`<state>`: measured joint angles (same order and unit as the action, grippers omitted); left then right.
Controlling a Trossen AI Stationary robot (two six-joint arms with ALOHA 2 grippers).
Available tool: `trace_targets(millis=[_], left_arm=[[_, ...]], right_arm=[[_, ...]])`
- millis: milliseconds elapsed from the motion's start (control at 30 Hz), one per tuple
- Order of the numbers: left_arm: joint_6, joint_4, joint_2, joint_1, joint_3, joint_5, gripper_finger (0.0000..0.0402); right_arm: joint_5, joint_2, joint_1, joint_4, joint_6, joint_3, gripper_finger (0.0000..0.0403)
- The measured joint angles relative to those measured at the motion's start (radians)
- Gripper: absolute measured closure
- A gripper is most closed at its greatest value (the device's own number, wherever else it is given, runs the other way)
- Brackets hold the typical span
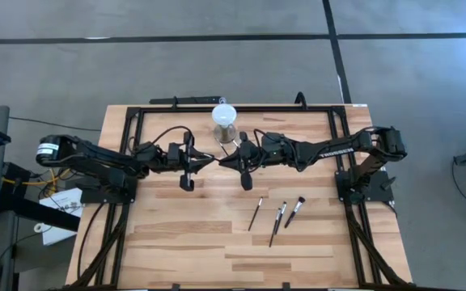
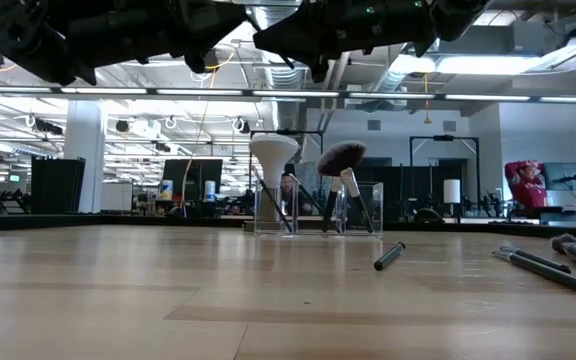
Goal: Put items in baskets/containers
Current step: Put the black liner brush into the transparent organizer
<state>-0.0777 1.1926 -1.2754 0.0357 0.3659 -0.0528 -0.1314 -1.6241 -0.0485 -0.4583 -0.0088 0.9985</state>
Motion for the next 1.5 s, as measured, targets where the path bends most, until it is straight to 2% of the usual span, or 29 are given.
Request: trace_targets(millis=[200,433,533,633,733,833,1067,1267,1400,1500], left_arm=[[0.001,0.030,-0.011,0.000,0.000,-0.003,0.0387],[0.004,0.041,-0.012,0.000,0.000,-0.002,0.0380],[0.004,0.041,-0.012,0.000,0.000,-0.002,0.0390],[0.004,0.042,-0.012,0.000,0.000,0.000,0.0383],[0.005,0.042,-0.012,0.000,0.000,0.000,0.0376],[0.008,0.043,-0.012,0.000,0.000,-0.001,0.0388],[0.007,0.054,-0.009,0.000,0.005,0.001,0.0389],[0.004,0.036,-0.010,0.000,0.004,0.008,0.0389],[-0.015,0.000,-0.010,0.000,0.003,0.071,0.0390],[-0.053,-0.032,-0.010,0.010,0.004,0.128,0.0389]], right_arm=[[0.000,0.000,0.000,0.000,-0.002,0.000,0.0388],[0.000,0.000,0.000,0.001,-0.001,0.001,0.0394],[0.000,0.000,0.000,0.001,0.000,0.001,0.0385],[0.000,0.000,0.000,0.004,0.008,0.001,0.0379],[0.000,0.000,0.000,0.005,0.008,0.001,0.0392],[0.000,0.000,0.000,0.006,0.008,0.001,0.0393],[0.000,-0.001,0.000,0.028,0.009,0.000,0.0331],[0.008,0.000,-0.007,0.103,0.009,0.000,0.0296],[0.070,0.018,-0.024,0.260,0.009,0.000,0.0276],[0.130,0.053,-0.039,0.439,0.028,0.000,0.0261]])
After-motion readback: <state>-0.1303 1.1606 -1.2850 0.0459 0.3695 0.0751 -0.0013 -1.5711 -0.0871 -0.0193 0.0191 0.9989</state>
